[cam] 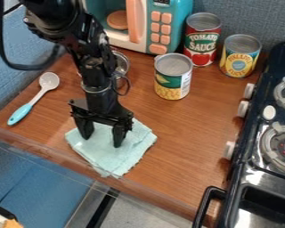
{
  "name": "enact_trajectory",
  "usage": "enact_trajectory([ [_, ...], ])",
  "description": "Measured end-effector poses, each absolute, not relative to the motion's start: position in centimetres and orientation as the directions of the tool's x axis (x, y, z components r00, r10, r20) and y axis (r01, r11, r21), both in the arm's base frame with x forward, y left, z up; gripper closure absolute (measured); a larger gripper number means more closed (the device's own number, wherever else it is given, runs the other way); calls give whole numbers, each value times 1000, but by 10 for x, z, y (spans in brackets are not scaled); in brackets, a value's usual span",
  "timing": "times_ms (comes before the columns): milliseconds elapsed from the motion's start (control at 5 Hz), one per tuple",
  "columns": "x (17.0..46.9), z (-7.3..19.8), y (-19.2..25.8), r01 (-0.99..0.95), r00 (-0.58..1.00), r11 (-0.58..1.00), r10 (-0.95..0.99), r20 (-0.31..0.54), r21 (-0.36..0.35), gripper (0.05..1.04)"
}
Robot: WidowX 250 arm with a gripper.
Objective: Move the blue cloth to the right bottom of the table
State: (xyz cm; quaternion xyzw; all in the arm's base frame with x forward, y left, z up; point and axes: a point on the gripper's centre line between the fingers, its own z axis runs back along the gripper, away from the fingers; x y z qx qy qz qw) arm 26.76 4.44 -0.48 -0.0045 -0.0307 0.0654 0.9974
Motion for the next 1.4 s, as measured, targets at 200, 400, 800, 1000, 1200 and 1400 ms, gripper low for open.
enact_trajectory([
  [200,267,-4,26,-109,992,994,110,60,-27,83],
  [400,271,-2,-21,-18,998,1000,19,61,-10,85],
  [800,278,-4,-80,-43,999,999,44,31,-30,85],
  [1000,280,-3,-79,-96,995,995,96,30,-17,85],
  [1200,284,17,-69,-169,983,985,170,65,-16,85],
  [1400,288,56,-51,-218,965,975,223,136,-52,85],
])
